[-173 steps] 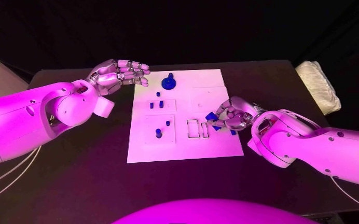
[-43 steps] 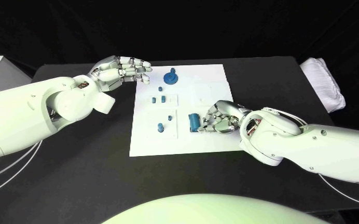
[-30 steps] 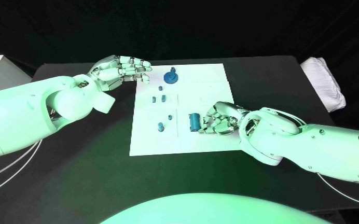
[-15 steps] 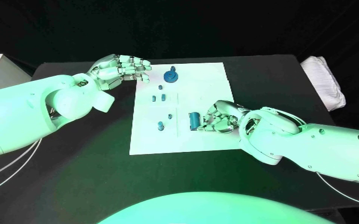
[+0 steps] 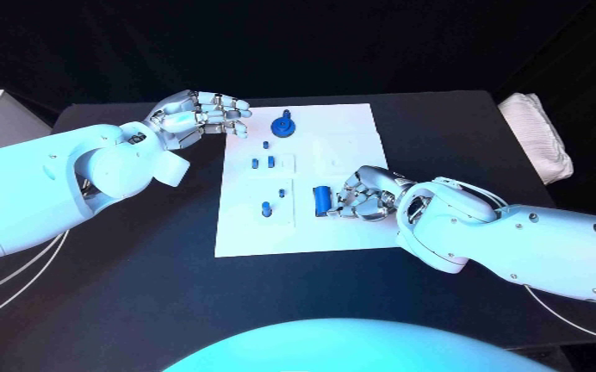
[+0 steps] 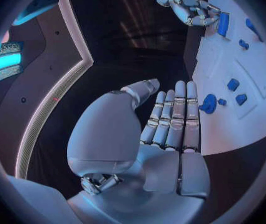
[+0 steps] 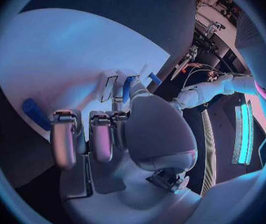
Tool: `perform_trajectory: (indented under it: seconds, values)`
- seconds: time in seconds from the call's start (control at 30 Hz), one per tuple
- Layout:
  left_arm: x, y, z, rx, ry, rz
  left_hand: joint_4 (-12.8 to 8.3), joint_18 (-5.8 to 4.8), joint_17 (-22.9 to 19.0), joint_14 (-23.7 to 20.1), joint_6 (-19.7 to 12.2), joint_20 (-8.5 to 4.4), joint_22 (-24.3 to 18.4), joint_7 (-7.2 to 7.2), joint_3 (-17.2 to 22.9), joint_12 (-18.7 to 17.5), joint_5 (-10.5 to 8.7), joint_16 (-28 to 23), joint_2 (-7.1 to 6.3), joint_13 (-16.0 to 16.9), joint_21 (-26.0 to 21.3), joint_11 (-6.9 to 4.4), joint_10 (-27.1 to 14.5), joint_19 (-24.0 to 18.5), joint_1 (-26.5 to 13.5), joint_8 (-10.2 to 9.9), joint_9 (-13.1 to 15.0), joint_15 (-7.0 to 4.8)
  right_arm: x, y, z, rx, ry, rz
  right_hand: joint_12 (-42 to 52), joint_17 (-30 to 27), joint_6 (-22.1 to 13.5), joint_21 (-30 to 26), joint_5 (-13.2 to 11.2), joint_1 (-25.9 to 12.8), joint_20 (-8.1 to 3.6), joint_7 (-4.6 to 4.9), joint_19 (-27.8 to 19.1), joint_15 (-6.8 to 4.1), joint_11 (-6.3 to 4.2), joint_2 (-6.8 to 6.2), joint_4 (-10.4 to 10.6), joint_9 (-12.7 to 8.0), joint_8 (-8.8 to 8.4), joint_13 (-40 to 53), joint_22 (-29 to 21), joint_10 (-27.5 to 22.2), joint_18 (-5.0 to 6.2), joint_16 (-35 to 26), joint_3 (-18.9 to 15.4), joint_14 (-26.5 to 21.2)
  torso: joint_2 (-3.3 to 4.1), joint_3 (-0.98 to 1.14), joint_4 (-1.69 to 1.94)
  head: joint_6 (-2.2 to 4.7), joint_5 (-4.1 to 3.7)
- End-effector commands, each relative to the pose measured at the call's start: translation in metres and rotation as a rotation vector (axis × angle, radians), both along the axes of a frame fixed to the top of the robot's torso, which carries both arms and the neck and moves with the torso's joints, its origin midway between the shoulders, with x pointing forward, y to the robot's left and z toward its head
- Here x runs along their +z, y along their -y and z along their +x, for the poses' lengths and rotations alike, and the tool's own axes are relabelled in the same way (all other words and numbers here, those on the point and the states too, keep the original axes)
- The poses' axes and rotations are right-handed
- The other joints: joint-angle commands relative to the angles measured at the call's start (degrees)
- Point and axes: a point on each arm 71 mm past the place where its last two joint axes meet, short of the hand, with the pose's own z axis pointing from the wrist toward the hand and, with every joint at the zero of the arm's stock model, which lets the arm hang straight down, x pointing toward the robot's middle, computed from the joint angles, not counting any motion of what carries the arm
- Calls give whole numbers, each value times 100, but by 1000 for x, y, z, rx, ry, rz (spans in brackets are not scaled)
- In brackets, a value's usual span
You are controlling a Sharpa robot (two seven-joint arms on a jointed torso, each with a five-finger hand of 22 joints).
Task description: Assemble the parts on the task board
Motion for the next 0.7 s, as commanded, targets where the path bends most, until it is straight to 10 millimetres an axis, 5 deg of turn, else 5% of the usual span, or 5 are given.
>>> perform_trajectory:
  seconds: [0.03, 0.3, 0.47, 0.7]
  values:
    - [1, 2, -1, -21, -1, -11, -4, 49, 6, -15, 12, 24, 7, 114, 16, 38, 10, -32, 33, 1, -7, -5, -37, -3, 32, 21, 8, 27, -2, -1, -2, 21, -18, -18, -12, 1249, 8, -3, -18, 64, -39, -5, 523, -40, 1, -9, 9, -7, -31, 1385, 1403, 482, -90, -23, 52, 533, -1, 0, -1, 2, -4]
    - [1, 2, -1, -21, -1, -11, -12, 49, 7, -14, 13, 22, 11, 114, 20, 42, 10, -33, 35, 1, -3, -5, -39, -3, 40, 22, 7, 27, 3, 0, -3, 31, 5, 64, -40, 1204, -26, -66, -48, -2, -33, 34, 509, -24, 27, -141, 84, -26, -55, 1374, 1387, 471, -79, -43, 41, 523, -6, -3, 5, 11, -15]
    - [1, 1, -1, -19, 1, -12, -15, 48, 8, -14, 13, 22, 14, 116, 21, 44, 8, -35, 35, 1, 0, -4, -40, -4, 42, 22, 7, 27, 10, 8, -7, 50, 39, 177, 13, 1194, -519, -123, -140, -151, 78, 269, 496, 137, 226, -232, 78, -173, -405, 1401, 1374, 487, -71, -48, 127, 522, -1, 4, -10, 31, -4]
    - [2, 1, -1, -7, 17, -19, -11, 43, 10, -15, 14, 24, 18, 117, 16, 50, 4, -38, 31, 1, 2, -2, -39, -7, 30, 23, 7, 32, 24, 40, -11, 10, 114, 220, 1, 1198, -649, -116, -123, -73, 138, 343, 497, 198, 294, -262, 53, -219, -544, 1397, 1375, 479, -72, -47, 208, 522, -7, -6, 1, 66, -79]
